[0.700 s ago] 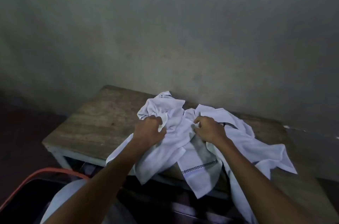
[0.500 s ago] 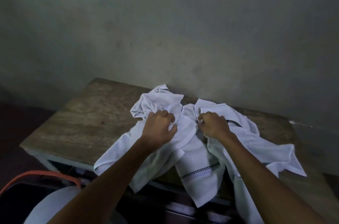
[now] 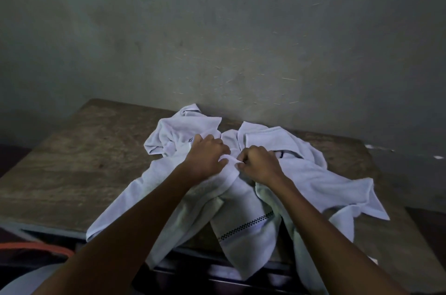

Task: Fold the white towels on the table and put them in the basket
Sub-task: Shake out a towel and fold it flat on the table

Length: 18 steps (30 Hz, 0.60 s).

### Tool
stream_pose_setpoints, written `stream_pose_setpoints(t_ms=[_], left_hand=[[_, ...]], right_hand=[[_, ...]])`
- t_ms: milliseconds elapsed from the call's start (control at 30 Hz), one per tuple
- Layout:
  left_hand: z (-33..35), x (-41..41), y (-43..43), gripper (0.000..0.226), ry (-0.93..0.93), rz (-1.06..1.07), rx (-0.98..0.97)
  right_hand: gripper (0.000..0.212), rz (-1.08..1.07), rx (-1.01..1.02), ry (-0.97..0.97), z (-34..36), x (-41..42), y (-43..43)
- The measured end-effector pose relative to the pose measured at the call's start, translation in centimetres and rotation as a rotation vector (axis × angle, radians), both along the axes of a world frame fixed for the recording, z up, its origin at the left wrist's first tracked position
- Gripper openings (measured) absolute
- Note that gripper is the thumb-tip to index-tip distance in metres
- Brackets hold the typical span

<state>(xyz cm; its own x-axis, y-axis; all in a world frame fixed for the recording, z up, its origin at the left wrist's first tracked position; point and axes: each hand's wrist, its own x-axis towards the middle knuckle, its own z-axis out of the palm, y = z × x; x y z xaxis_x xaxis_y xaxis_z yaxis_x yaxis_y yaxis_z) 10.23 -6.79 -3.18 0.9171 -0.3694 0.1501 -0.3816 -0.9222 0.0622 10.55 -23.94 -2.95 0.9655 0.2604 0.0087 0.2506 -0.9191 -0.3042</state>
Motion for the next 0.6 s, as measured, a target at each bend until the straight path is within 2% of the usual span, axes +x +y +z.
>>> stream_pose_setpoints(t_ms=[233, 333, 467, 600], left_hand=[[4.1, -1.6, 1.1, 0.012, 0.001, 0.006, -0.007], [7.4, -2.2, 2.4, 0.006, -0.024, 0.007, -0.066], [13.8, -3.6, 4.6, 0.01, -0.033, -0.084, -0.237], [21.5, -5.4, 6.1, 0.022, -0.078, -0.054, -0.26]], right_hand=[[0.006, -0.008, 0.085, 0.013, 3.3, -1.8, -0.4], [0.016, -0.002, 0.146, -0.009, 6.6, -2.5, -0.9], [0.018, 0.0, 0.246, -0.083, 13.3, -3.3, -1.1], [0.008, 0.087, 0.222, -0.226, 21.6, -4.5, -1.5]])
